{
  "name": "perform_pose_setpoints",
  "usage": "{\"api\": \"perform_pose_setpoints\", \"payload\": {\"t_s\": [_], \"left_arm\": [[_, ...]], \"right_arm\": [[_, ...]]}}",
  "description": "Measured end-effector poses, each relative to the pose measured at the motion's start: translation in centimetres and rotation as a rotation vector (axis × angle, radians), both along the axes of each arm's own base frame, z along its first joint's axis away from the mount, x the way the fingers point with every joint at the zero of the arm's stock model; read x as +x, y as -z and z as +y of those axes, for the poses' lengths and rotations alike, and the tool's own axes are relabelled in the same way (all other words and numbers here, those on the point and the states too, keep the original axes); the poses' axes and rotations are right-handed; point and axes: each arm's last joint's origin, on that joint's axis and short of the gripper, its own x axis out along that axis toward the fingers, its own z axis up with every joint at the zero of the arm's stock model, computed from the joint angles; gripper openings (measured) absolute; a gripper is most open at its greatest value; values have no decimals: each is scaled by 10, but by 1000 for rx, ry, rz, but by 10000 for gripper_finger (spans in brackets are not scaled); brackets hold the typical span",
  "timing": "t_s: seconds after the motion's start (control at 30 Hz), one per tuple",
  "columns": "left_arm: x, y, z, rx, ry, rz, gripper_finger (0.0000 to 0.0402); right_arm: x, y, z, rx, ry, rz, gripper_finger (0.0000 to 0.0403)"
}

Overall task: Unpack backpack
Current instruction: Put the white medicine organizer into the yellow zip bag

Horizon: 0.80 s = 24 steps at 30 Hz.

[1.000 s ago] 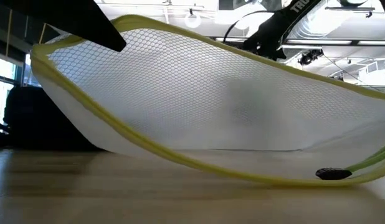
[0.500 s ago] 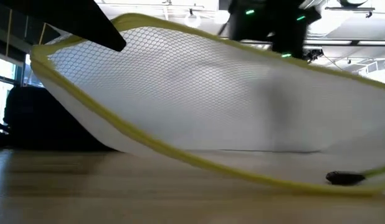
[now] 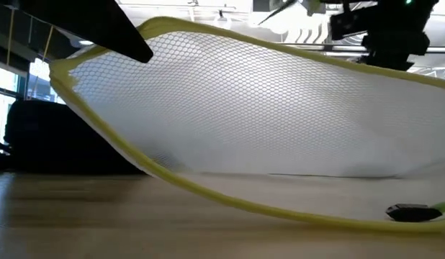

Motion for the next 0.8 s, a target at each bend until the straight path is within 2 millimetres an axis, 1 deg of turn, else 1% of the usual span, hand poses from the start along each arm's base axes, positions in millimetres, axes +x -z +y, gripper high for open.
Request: {"api": "perform_pose_setpoints", "payload": {"t_s": [0.13,0.2,0.3,0.4,0.53,0.6,0.67,0.73,0.8], "left_arm": [[1,0,2,-25,-27,-22,0],[0,0,3,-42,-48,-35,0],[-5,-3,5,-53,-95,-37,0],[-11,-7,9,-49,-142,-37,0],[-17,-10,13,-32,-183,-54,0],[-17,-10,16,-32,-205,-57,0],[-14,-10,20,-16,-219,-70,0],[-11,-11,24,0,-225,-70,0],[-9,-11,29,14,-239,-50,0]], "right_arm": [[-12,-12,-12,-18,113,-14,62],[-15,-11,-15,-12,125,-33,79],[-18,-1,-19,5,115,-56,103],[-22,16,-22,14,112,-74,123],[-23,32,-27,92,95,-149,147],[-21,37,-31,142,81,-203,162],[-12,41,-30,227,24,-296,177],[2,41,-23,362,-103,-425,189],[14,33,-9,472,-264,-567,196]]}}
